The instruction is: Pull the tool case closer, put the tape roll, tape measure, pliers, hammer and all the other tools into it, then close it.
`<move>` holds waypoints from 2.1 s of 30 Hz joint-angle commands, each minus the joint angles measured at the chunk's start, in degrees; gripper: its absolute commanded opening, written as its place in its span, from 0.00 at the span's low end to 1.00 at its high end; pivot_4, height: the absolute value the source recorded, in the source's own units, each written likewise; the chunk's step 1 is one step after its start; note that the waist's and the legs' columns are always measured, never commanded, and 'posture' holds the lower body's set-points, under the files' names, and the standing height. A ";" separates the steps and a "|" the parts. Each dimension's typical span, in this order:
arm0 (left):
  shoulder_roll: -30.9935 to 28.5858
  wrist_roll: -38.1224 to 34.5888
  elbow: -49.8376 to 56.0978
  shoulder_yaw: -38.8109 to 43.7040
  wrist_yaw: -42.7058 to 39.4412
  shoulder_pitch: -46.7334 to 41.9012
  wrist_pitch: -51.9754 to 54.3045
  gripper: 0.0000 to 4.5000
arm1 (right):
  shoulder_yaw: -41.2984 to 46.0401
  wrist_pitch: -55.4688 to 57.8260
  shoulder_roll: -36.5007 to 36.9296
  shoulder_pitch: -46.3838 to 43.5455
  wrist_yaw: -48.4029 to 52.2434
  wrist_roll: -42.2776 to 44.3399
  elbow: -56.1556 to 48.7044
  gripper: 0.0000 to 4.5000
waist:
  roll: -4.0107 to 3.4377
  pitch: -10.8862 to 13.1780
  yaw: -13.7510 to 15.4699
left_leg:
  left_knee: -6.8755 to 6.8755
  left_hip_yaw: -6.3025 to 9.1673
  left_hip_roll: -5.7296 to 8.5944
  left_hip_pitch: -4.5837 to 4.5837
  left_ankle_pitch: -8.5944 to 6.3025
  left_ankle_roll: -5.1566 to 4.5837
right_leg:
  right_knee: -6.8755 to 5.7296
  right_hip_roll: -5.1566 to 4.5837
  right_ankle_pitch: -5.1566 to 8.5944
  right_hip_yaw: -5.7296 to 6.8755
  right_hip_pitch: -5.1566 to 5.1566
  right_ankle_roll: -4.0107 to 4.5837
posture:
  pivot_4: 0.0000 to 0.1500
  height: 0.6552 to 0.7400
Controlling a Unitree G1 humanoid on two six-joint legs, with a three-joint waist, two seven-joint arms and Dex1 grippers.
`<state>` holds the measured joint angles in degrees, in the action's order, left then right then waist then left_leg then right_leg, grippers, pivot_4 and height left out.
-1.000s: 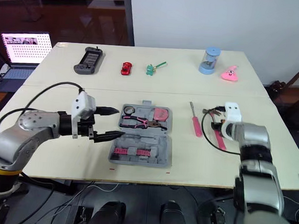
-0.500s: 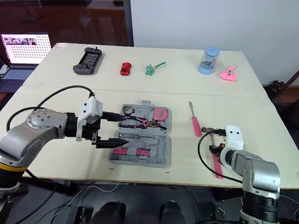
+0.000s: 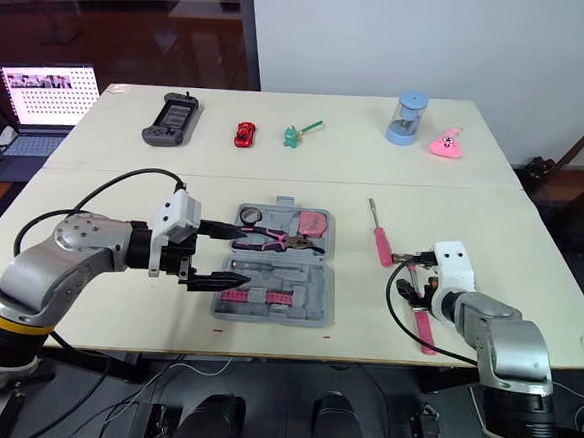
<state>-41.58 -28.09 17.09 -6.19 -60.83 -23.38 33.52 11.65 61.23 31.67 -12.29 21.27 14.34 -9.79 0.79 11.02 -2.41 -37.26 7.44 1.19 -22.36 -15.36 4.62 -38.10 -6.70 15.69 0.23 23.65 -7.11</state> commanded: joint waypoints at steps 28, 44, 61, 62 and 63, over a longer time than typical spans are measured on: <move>-1.20 0.40 0.85 1.14 0.02 1.75 -1.18 1.00 | 1.21 -1.98 0.69 11.24 1.85 3.95 -13.09 0.01 | 0.00 -0.01 0.19 | 0.00 0.01 0.00 0.05 0.00 -0.01 | 0.01 0.00 0.00 0.00 -0.06 0.00 | 1.00 0.41; -3.88 0.53 2.55 4.05 0.92 5.41 -1.03 1.00 | -5.48 -0.01 -7.56 4.82 -2.70 4.76 -13.61 0.01 | 0.00 0.00 0.09 | 0.02 0.02 -0.01 0.04 -0.01 -0.02 | 0.01 0.00 0.01 0.00 -0.03 0.00 | 1.00 0.41; -4.81 1.23 1.95 4.99 1.15 6.00 -1.40 1.00 | -7.86 -4.03 -11.04 0.88 -7.04 1.60 -5.71 0.11 | 0.00 0.00 0.06 | 0.02 0.02 0.00 0.03 -0.01 -0.02 | 0.01 0.01 0.00 0.00 -0.02 0.00 | 1.00 0.41; -4.79 1.30 1.85 4.98 1.08 6.02 -1.54 1.00 | -7.74 -3.96 -11.03 0.84 -6.79 1.90 -5.84 0.21 | 0.00 0.00 0.05 | 0.02 0.02 0.00 0.03 -0.01 -0.02 | 0.01 0.01 0.01 0.00 -0.02 0.00 | 1.00 0.41; -4.75 1.34 1.77 4.98 1.03 6.03 -1.66 1.00 | -7.81 -3.27 -10.59 0.71 -5.94 2.52 -6.24 0.31 | 0.00 0.00 0.05 | 0.02 0.02 0.00 0.03 -0.01 -0.02 | 0.01 0.00 0.01 0.00 -0.02 0.00 | 1.00 0.41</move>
<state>-45.53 -26.74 18.20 -2.88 -59.59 -17.40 32.94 2.83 58.04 20.98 -11.03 14.66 16.10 -14.87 0.79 11.02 -2.36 -37.25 7.45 1.18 -22.32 -15.37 4.60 -38.10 -6.70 15.70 0.23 23.64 -7.11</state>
